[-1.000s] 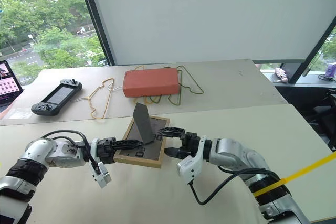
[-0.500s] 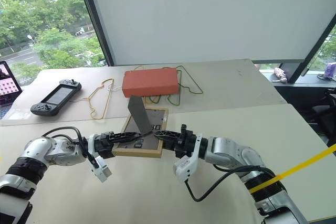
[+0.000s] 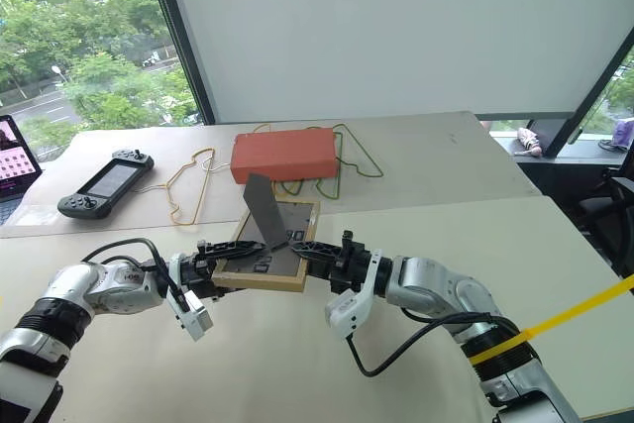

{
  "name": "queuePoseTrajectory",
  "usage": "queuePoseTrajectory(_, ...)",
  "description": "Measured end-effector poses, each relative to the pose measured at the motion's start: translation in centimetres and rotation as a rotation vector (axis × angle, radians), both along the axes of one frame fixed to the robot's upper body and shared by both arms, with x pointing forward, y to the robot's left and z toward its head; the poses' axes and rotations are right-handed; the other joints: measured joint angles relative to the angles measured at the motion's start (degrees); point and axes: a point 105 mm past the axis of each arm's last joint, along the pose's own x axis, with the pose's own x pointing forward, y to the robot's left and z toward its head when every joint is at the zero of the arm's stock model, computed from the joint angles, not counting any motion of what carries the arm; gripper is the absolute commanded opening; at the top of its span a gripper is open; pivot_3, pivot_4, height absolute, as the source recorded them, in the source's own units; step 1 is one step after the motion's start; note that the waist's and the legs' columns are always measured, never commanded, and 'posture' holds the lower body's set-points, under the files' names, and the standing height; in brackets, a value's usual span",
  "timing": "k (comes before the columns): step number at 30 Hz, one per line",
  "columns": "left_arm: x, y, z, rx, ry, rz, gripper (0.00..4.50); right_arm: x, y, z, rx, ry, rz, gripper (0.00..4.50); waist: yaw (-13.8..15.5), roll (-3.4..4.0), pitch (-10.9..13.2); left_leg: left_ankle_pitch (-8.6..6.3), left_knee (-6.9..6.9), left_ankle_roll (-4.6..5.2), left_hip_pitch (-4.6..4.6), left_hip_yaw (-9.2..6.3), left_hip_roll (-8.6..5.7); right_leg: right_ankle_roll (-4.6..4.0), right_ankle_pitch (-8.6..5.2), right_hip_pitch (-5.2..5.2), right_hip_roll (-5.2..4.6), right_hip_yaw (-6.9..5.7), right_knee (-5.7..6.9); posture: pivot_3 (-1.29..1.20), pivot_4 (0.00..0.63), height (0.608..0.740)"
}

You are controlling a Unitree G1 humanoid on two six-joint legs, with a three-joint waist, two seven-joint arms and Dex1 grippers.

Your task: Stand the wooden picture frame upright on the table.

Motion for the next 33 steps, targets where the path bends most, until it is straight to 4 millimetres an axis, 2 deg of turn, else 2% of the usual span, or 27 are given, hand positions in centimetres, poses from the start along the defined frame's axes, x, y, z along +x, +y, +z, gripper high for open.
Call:
queuePoseTrajectory(4,-2.8,1.2,1.4,-0.069,0.022,-0.014,3.47,1.6,-1.0,1.6,0.067,0.14,-0.062,1.21,-0.5,-0.01,0.0,-0.02,-0.03,0.04,0.01,-0.01,0.11,0.0,0.0,0.02,-0.02,0.07,-0.02,0.0,0.15,0.74)
queuePoseTrajectory(7,-4.8,1.1,1.9,-0.113,0.081,-0.026,3.47,3.8,-3.5,5.7,0.194,0.241,-0.153,1.21,-0.5,-0.04,0.0,-0.04,-0.01,0.09,0.01,-0.03,0.11,0.0,0.0,0.1,-0.05,0.1,-0.08,0.0,0.15,0.74)
queuePoseTrajectory(9,-6.1,0.6,2.5,-0.162,0.127,-0.039,3.47,4.9,-5.0,8.1,0.299,0.404,-0.194,1.21,-0.2,-0.07,0.0,-0.08,-0.02,0.16,0.05,-0.09,0.22,-0.04,0.02,0.24,0.01,0.05,-0.24,0.0,0.15,0.74)
queuePoseTrajectory(10,-6.7,0.4,2.8,-0.192,0.156,-0.038,3.47,5.1,-5.5,8.9,0.38,0.569,-0.187,1.21,0.0,-0.07,0.0,-0.09,-0.04,0.18,0.04,-0.09,0.27,-0.05,0.03,0.24,0.02,0.06,-0.26,0.0,0.15,0.74)
queuePoseTrajectory(12,-7.2,0.0,2.9,-0.212,0.19,-0.033,3.47,4.9,-5.4,9.2,0.461,0.827,-0.145,1.21,0.2,-0.06,0.0,-0.09,-0.1,0.18,0.01,-0.1,0.29,-0.06,0.03,0.2,0.03,0.05,-0.26,0.0,0.15,0.74)
queuePoseTrajectory(15,-7.3,0.1,2.4,-0.206,0.222,0.013,3.47,3.7,-4.6,9.7,0.592,1.416,-0.013,1.21,0.1,0.02,0.1,-0.09,-0.17,0.18,-0.11,-0.07,0.31,-0.19,0.11,0.1,0.02,0.03,-0.34,0.0,0.15,0.74)
queuePoseTrajectory(17,-7.3,-0.1,2.1,-0.21,0.23,0.028,3.47,3.1,-4.6,11.2,0.638,1.669,0.04,1.21,0.3,0.02,0.1,-0.09,-0.2,0.18,-0.12,-0.1,0.33,-0.23,0.14,0.11,0.02,-0.01,-0.41,0.0,0.15,0.74)
queuePoseTrajectory(19,-7.4,-0.3,2.1,-0.215,0.228,0.031,3.47,2.4,-4.7,11.8,0.642,1.797,0.068,1.21,0.5,0.01,0.1,-0.1,-0.24,0.2,-0.1,-0.14,0.33,-0.24,0.14,0.13,0.02,-0.05,-0.48,0.0,0.15,0.74)
queuePoseTrajectory(21,-7.4,-0.4,2.0,-0.217,0.235,0.04,3.47,2.0,-4.6,10.6,0.626,1.906,0.046,1.21,0.7,0.0,0.1,-0.12,-0.24,0.23,-0.12,-0.13,0.3,-0.23,0.15,0.13,-0.01,-0.05,-0.49,0.0,0.15,0.74)
queuePoseTrajectory(23,-7.4,-0.5,1.9,-0.217,0.237,0.046,3.47,2.0,-4.7,8.2,0.62,1.994,-0.005,1.21,0.8,0.0,0.1,-0.12,-0.22,0.24,-0.27,-0.13,0.22,-0.18,0.17,0.03,-0.05,-0.05,-0.49,0.0,0.15,0.74)
queuePoseTrajectory(27,-7.2,-0.6,1.9,-0.218,0.236,0.054,3.47,2.0,-5.0,3.7,0.583,2.037,-0.158,1.21,0.9,0.0,0.1,-0.16,-0.16,0.3,-0.31,-0.09,0.17,-0.14,0.2,0.02,-0.09,-0.04,-0.54,0.0,0.15,0.74)
queuePoseTrajectory(29,-7.2,-0.7,1.8,-0.219,0.244,0.052,3.47,2.0,-5.0,2.5,0.565,2.029,-0.172,1.21,0.8,0.0,0.1,-0.16,-0.15,0.3,-0.3,-0.08,0.15,-0.13,0.2,0.0,-0.09,-0.03,-0.55,0.0,0.15,0.74)
queuePoseTrajectory(33,-7.1,-0.7,1.9,-0.217,0.245,0.06,3.47,2.0,-5.4,1.9,0.511,1.934,-0.174,1.21,0.3,0.0,0.1,-0.16,-0.16,0.3,-0.16,-0.09,0.2,-0.13,0.2,0.11,-0.01,-0.03,-0.54,0.0,0.15,0.74)
